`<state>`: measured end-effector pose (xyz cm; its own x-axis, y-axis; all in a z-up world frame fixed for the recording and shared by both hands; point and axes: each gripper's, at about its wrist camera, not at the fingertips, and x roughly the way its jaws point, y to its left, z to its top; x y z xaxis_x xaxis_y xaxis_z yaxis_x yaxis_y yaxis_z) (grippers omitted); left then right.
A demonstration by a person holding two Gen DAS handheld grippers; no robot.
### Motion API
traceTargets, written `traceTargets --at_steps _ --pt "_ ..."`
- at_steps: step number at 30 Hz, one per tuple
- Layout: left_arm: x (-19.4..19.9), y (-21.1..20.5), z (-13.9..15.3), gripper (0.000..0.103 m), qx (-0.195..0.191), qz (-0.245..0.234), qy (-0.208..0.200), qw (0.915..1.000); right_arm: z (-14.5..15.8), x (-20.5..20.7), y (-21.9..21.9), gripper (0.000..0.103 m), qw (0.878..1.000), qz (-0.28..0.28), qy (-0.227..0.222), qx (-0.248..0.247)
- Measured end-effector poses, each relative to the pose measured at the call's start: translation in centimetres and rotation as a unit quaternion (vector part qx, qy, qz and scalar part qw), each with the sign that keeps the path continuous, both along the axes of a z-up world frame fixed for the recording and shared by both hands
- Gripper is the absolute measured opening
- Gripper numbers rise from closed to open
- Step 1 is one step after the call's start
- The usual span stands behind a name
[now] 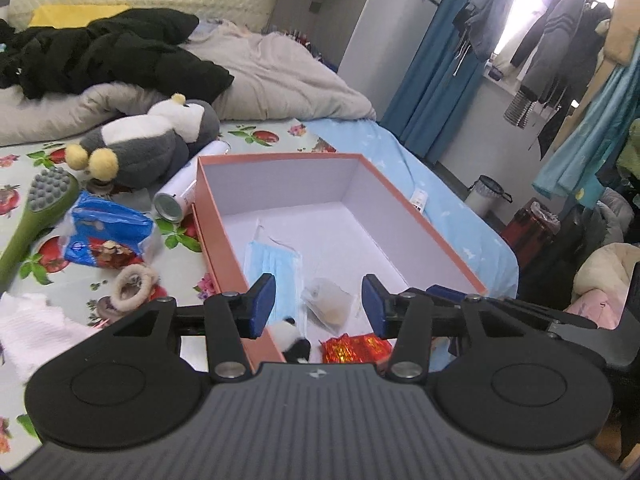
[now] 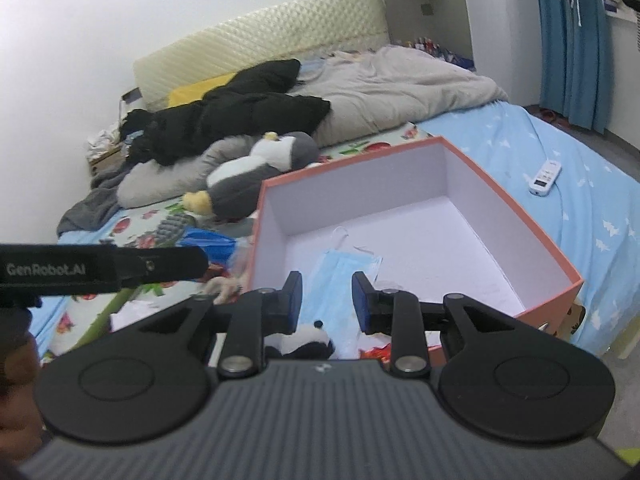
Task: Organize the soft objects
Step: 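Open the left gripper dropping the panda while the right drops the packet into the box, then move both open grippers back over the remaining items on the bed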
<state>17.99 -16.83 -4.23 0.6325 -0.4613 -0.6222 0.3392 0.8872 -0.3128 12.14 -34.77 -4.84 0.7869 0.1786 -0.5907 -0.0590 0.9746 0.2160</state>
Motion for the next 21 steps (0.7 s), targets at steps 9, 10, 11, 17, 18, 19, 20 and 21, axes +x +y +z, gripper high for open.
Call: traceTargets --at_steps 9,10,11,17,18,19,20,21 --pt "-5.3 3.3 1.7 0.054 0.001 0.022 -0.01 0.9997 2.4 -3.2 2.6 0.032 0.999 0.03 -0.02 -0.004" --pt "-5.9 3.8 1.9 0.054 -0.001 0.024 -0.01 0.9997 2.6 -3.6 2.8 0.032 0.999 0.036 -0.023 -0.003" --pt "-6.3 4.3 2.0 0.054 -0.002 0.027 -0.01 0.9996 2.7 -4.0 3.0 0.032 0.999 0.039 -0.024 -0.003" --pt "-9.1 6.2 2.4 0.054 0.01 0.045 -0.016 0.9988 2.7 -5.8 4.6 0.032 0.998 0.056 -0.026 -0.002" --pt "-9.7 6.4 2.4 0.054 0.014 0.048 -0.019 0.9985 2.5 -5.9 4.8 0.032 0.998 0.062 -0.022 0.001" --pt "-10.3 6.6 2.4 0.054 0.019 0.051 -0.024 0.9982 2.4 -6.1 5.1 0.032 0.997 0.068 -0.021 0.002" --pt "-10.8 6.8 2.4 0.054 0.024 0.056 -0.026 0.9978 2.3 -6.3 5.5 0.032 0.997 0.071 -0.019 0.003" --pt "-11.2 7.1 2.3 0.054 0.025 0.062 -0.027 0.9974 2.2 -6.4 5.8 0.032 0.997 0.075 -0.016 0.004"
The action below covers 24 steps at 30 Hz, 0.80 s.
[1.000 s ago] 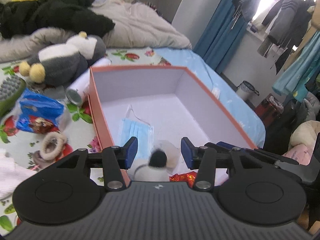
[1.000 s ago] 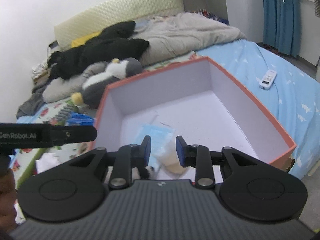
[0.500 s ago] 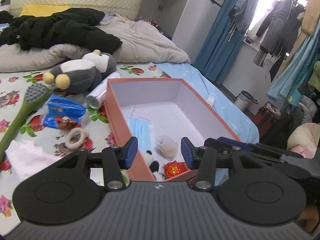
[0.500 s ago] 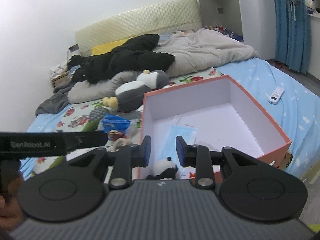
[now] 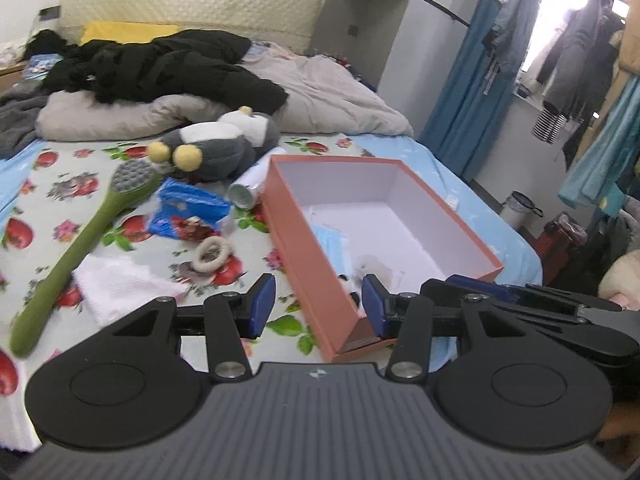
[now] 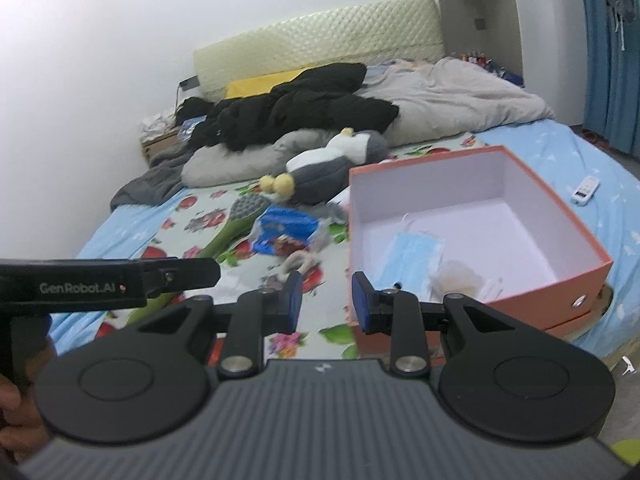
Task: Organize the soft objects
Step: 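Move both open grippers back over the remaining items on the bed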
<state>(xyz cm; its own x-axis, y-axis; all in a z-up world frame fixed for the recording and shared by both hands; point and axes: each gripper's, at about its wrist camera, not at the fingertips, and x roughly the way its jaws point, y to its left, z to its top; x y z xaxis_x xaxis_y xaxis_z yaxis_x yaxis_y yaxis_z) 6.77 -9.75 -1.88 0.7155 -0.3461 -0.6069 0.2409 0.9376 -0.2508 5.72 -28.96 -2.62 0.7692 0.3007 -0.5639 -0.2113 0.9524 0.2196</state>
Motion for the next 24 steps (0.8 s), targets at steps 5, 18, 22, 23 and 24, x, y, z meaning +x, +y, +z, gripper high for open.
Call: traceTargets --at_steps 5,18,22,23,24 --pt "-1.6 1.8 -0.5 0.054 -0.004 0.026 0.009 0.9996 -0.2 -0.5 1.3 0.032 1.0 0.023 0.004 0.003" --pt "-3.4 7.1 -1.1 0.054 -0.016 0.098 0.021 0.9948 -1.3 -1.2 5.4 0.032 0.997 0.079 0.02 0.006" --pt "-3.6 8.9 -1.9 0.06 -0.019 0.119 0.035 0.9921 -2.0 -0.8 6.7 0.032 0.996 0.089 0.028 0.004" --pt "-3.5 9.3 -2.1 0.06 -0.018 0.126 0.038 0.9912 -2.1 -0.7 7.0 0.032 0.995 0.09 0.03 0.006" --pt "-3.4 9.8 -2.3 0.06 -0.015 0.132 0.04 0.9904 -2.3 -0.6 7.2 0.032 0.995 0.092 0.031 0.007"
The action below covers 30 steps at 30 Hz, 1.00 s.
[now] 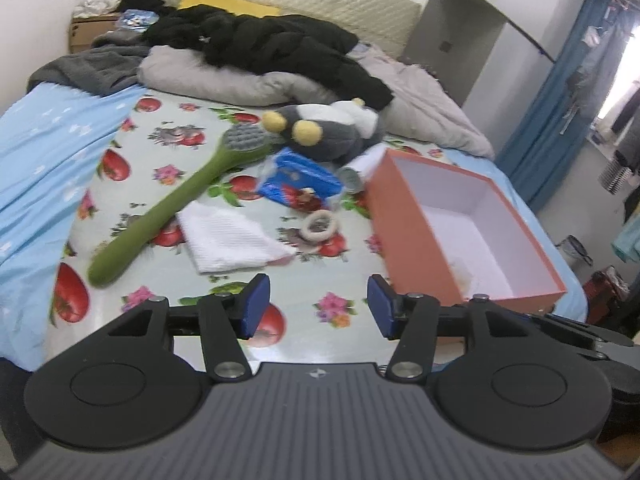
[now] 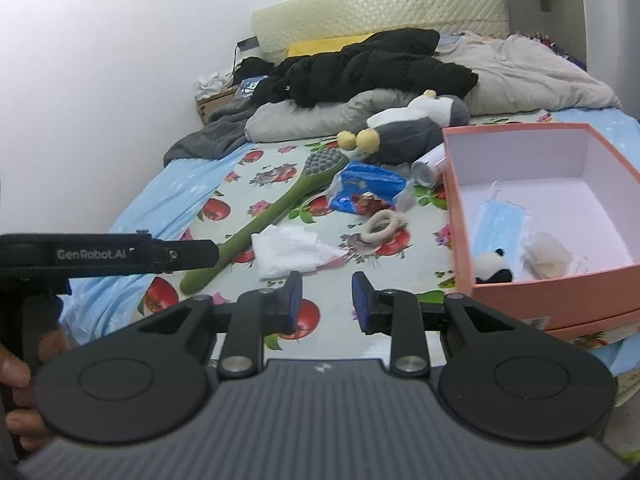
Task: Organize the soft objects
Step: 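Move both open grippers back over the remaining items on the bed, then grasp the white cloth with the left gripper while the right grasps the white rope ring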
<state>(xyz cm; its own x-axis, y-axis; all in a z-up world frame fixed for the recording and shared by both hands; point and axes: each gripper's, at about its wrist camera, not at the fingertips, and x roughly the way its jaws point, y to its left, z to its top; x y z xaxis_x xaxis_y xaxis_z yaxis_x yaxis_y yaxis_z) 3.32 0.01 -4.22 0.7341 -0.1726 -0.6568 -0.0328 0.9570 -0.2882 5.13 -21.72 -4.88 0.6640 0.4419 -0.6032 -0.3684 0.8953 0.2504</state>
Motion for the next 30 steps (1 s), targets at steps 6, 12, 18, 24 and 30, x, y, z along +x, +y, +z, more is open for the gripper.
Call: traceTargets --at_steps 6,12,18,24,30 --pt "1.5 1.9 -1.4 0.06 0.0 0.011 0.012 0.9999 -0.8 1.4 1.5 0.032 1.0 0.01 -0.002 -0.015" --pt "4.1 3.0 -3.7 0.06 -0.003 0.021 0.036 0.9991 -2.0 3.7 2.4 0.032 1.0 0.008 0.008 -0.019" --pt "7.4 4.7 -6.0 0.06 0.002 0.026 0.055 0.9982 -3.7 6.5 3.3 0.032 0.999 0.006 0.027 -0.022" --pt "10.8 5.9 -8.9 0.06 -0.004 0.03 0.079 0.9964 -5.4 9.5 4.6 0.032 0.999 0.011 0.036 -0.034" --pt "14.5 6.1 -11.4 0.06 0.024 0.015 0.101 0.9945 -7.1 12.8 5.7 0.033 0.998 0.004 0.051 -0.042"
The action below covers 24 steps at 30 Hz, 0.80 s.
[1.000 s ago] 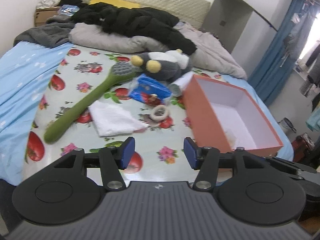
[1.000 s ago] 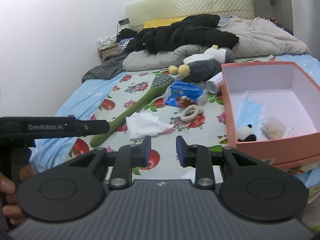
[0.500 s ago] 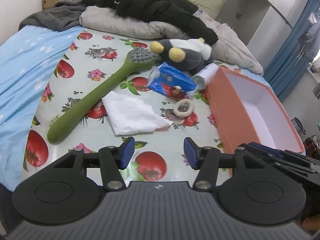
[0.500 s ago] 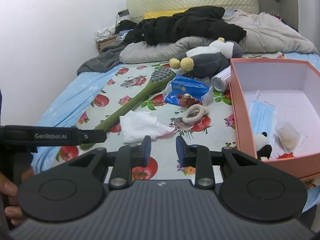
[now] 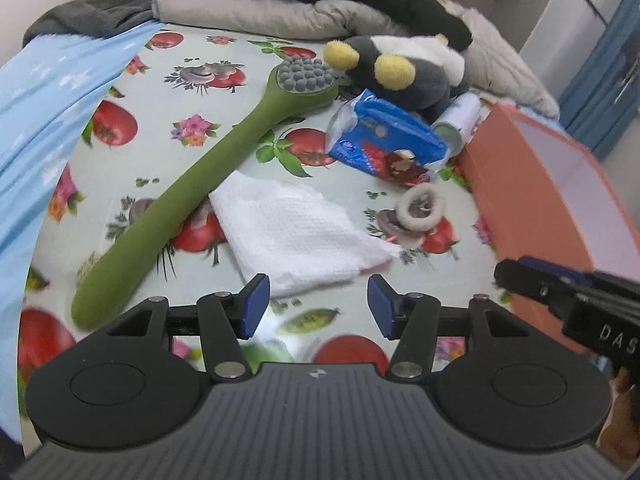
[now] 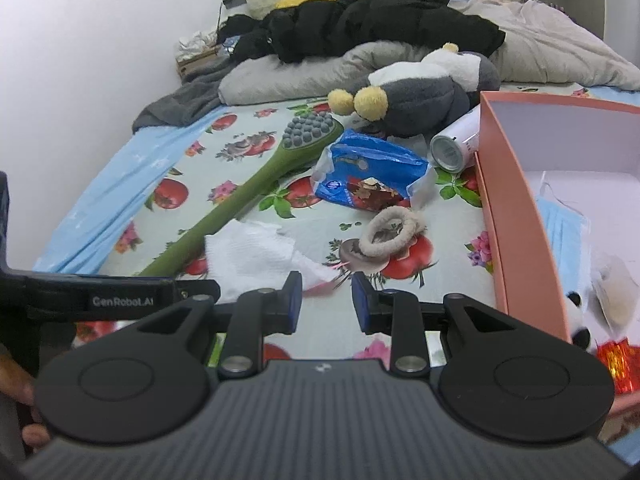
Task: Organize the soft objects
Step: 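Grasp the white cloth with the left gripper while the right grasps the white rope ring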
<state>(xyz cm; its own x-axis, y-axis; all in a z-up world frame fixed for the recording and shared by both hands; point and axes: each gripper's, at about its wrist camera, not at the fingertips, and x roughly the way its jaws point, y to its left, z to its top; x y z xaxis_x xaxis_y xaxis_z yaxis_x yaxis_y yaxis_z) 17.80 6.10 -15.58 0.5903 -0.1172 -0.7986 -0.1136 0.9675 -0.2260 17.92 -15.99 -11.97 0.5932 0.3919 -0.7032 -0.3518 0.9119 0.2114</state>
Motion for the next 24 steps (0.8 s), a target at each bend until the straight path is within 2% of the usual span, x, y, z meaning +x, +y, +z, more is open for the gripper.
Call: traceTargets --at_steps 2,5,9,16,21,22,24 --pt "1.2 0.0 -0.7 0.06 0.008 -0.007 0.007 0.9999 -0.6 1.1 0.2 0.05 1.0 -0.007 0.0 -0.002" --pt "2.9 0.1 -2.0 0.061 0.002 -0.011 0.019 0.9998 -1.8 3.1 0.1 0.05 1.0 -0.018 0.01 -0.001" --pt "4.6 0.2 -3.2 0.074 0.011 -0.004 0.032 0.9994 -3.6 5.6 0.3 0.05 0.999 -0.032 0.02 -0.012" --pt "6.1 1.2 -4.8 0.074 0.045 0.014 0.033 0.9984 -7.1 9.2 0.8 0.05 0.997 -0.05 0.037 -0.037" --pt "6.0 2.3 -6.1 0.074 0.04 0.027 0.04 0.998 -8.8 10.4 1.2 0.048 0.997 -0.045 0.045 -0.046" --pt "5.9 2.5 -6.3 0.072 0.035 0.027 0.042 0.9982 -9.0 10.4 1.3 0.045 0.997 -0.043 0.046 -0.047" --pt "5.5 2.8 -6.5 0.06 0.027 0.033 0.038 0.9984 -9.5 10.4 1.5 0.031 0.997 -0.038 0.05 -0.049"
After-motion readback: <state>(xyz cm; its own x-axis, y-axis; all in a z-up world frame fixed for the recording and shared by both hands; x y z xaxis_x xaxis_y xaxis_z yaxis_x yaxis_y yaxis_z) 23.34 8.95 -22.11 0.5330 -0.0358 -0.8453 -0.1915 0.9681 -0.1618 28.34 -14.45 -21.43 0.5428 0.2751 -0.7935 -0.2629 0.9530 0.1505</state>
